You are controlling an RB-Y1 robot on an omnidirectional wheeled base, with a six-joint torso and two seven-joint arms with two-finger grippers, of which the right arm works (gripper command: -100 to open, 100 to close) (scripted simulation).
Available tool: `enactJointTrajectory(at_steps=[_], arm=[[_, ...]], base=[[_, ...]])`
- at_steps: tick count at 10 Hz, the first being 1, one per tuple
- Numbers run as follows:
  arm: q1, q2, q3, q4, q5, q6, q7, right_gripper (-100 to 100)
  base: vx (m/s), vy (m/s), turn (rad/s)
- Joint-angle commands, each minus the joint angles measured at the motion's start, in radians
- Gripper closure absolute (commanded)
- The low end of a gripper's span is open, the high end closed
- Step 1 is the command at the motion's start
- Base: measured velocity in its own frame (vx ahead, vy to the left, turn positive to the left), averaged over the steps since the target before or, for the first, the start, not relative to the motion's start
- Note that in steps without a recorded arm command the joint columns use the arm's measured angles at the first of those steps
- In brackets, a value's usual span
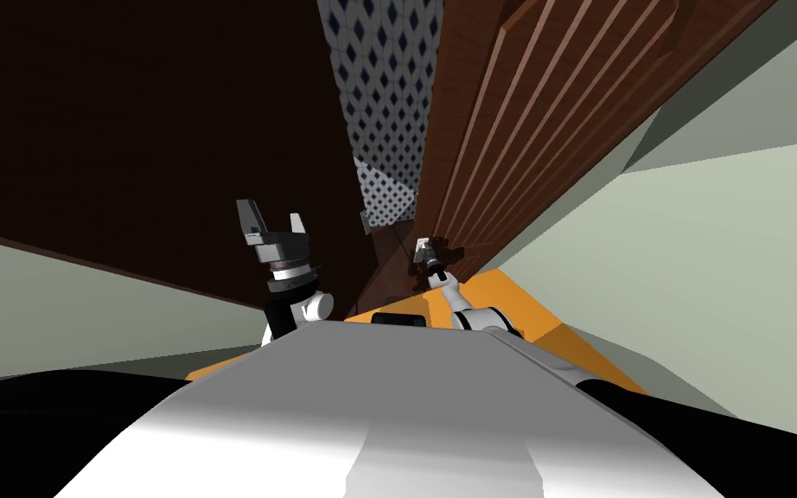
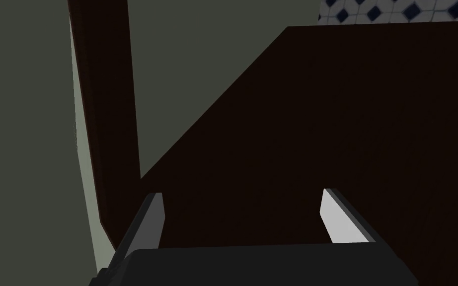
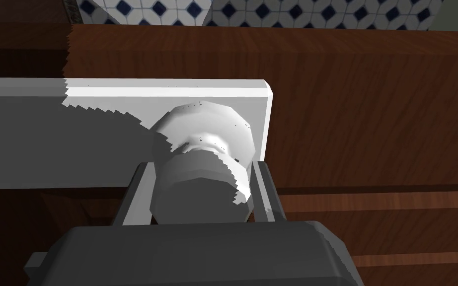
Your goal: Push the door open
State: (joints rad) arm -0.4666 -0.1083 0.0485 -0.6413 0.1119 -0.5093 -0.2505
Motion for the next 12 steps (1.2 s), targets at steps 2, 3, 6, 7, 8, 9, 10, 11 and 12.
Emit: enactJointTrajectory(at_steps=[2, 3, 6, 7, 8, 9, 10, 11, 12], arm=[[-0.013, -0.002, -0.022, 0.009, -0.039, -0.014, 0.05, 100], [-0.019, -0.001, -0.033, 0.019, -0.06, -0.021, 0.076, 100], [-0.032, 0.001, -0.053, 0.037, -0.097, -0.035, 0.124, 100], [-0.032, 0.001, -0.053, 0.037, -0.097, -0.035, 0.124, 100], [-0.041, 0.003, -0.068, 0.051, -0.126, -0.046, 0.16, 100], [-0.046, 0.005, -0.076, 0.058, -0.141, -0.051, 0.178, 100], [-0.054, 0.008, -0.069, 0.072, -0.13, -0.047, 0.162, -100], [-0.055, 0.009, -0.068, 0.073, -0.13, -0.044, 0.162, -100], [-0.056, 0.012, -0.065, 0.074, -0.129, -0.038, 0.161, -100]], base=[[0.087, -0.006, 0.033], [0.133, -0.003, 0.029], [0.092, -0.022, 0.024], [0.057, -0.03, -0.04], [0.091, -0.033, -0.047], [0.105, -0.024, 0.005], [-0.057, 0.01, -0.002], [-0.155, 0.023, -0.015], [-0.209, 0.029, -0.006]])
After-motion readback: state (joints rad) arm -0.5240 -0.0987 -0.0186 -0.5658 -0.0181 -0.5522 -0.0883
